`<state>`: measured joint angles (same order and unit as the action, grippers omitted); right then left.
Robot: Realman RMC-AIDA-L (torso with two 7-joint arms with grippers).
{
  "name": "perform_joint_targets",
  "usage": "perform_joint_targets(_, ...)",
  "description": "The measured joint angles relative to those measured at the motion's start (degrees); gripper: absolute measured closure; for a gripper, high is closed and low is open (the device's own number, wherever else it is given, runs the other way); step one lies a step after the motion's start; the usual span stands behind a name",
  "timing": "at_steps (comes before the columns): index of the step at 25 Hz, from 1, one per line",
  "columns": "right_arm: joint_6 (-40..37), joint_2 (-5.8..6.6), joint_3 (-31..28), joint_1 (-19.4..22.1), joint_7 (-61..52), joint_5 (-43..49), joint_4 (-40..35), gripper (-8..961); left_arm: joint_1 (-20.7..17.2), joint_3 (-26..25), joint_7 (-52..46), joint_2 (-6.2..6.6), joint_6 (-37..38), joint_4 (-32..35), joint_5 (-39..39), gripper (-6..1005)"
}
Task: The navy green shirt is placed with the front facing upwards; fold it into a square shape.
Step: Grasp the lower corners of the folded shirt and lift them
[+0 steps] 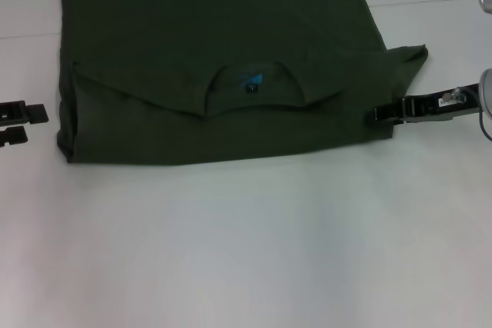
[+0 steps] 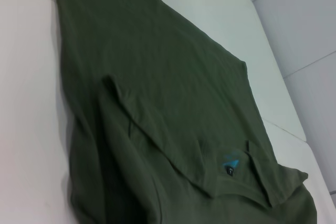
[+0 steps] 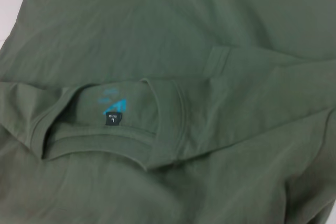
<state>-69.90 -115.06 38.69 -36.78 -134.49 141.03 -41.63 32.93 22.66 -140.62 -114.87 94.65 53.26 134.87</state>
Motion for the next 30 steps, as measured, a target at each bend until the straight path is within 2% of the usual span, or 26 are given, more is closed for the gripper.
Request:
perform_joint_targets(7, -1.32, -0.27, 0.39, -1.01, -0.11, -0.03, 0.5, 413, -0.34, -0.13, 0.06, -0.01, 0.0, 0.0, 0.09, 309)
perform_joint_targets(20, -4.57, 1.33, 1.93, -0.55, -1.42, 0.86, 0.04, 454, 0.06, 0.33, 0.08, -0.01, 0.04, 0.0, -0.29, 308)
perform_joint_targets(23, -4.58, 1.35, 1.94, -0.61, -1.5, 0.99, 0.02, 685, 0.1, 0.48, 0.01, -0.01, 0.08, 0.0, -0.31, 308)
perform_joint_targets(28, -4.25, 1.45, 2.02, -0.72, -1.99, 1.0, 0.0, 916, -0.12, 0.25, 0.04, -0.01, 0.17, 0.0, -0.32, 308)
perform_joint_targets(30, -4.16, 1.49, 2.02, -0.78, -2.13, 1.0, -0.02, 923, -0.25, 0.24, 0.07, -0.02, 0.12, 0.0, -0.32, 309)
